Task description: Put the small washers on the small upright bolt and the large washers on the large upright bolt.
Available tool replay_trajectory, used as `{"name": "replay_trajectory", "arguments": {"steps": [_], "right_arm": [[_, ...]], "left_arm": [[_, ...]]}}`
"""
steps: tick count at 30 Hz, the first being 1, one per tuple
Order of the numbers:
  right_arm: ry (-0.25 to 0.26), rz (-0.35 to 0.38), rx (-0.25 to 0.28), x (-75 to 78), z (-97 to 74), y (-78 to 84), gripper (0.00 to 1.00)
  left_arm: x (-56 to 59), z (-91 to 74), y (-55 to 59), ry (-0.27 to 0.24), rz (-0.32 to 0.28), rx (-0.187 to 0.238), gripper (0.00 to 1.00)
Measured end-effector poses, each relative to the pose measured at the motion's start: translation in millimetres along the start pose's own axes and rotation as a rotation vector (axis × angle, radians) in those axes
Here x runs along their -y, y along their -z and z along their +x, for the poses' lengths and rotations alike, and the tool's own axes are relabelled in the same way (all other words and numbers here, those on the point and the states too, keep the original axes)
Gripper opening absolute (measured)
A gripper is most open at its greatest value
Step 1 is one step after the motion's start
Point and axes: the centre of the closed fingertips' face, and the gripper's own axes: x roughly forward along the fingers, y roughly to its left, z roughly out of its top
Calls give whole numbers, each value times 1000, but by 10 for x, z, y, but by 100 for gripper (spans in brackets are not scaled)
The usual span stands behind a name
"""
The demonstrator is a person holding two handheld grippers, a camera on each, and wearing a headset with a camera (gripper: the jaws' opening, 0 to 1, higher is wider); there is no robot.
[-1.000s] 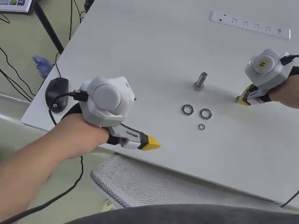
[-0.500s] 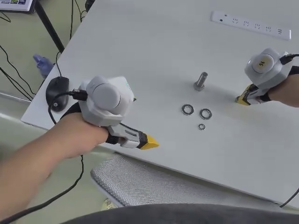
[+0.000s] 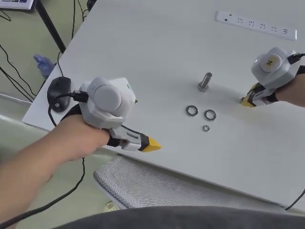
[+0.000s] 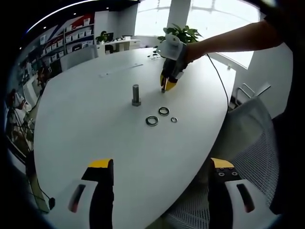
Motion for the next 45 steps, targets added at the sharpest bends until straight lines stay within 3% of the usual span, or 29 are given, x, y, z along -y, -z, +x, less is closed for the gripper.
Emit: {"name": "replay_trajectory", "arguments": {"steps": [7,14,17,26,31,39,45], "right_arm": [[-7,0,-2,-19,-34,0,24],[3,-7,24,-15,-193,-53,26],[10,-8,31,27,-214,-65,26],[22,-30,37,-46,-387,-134,26],[33,-31,47,-126,-497,-193,26],[26,-1,83,-333,-614,-309,26],[20,-9,103,-547,-614,-378,26]], "left_arm": [[31,14,-3,4,1,6,81],[54,14,-40,9,11,18,81],[61,24,-17,9,13,8,81],[109,-40,20,6,5,13,81],[95,-88,5,2,8,28,82],[45,-165,-167,1,13,79,86],[52,-148,-173,3,7,81,88]]}}
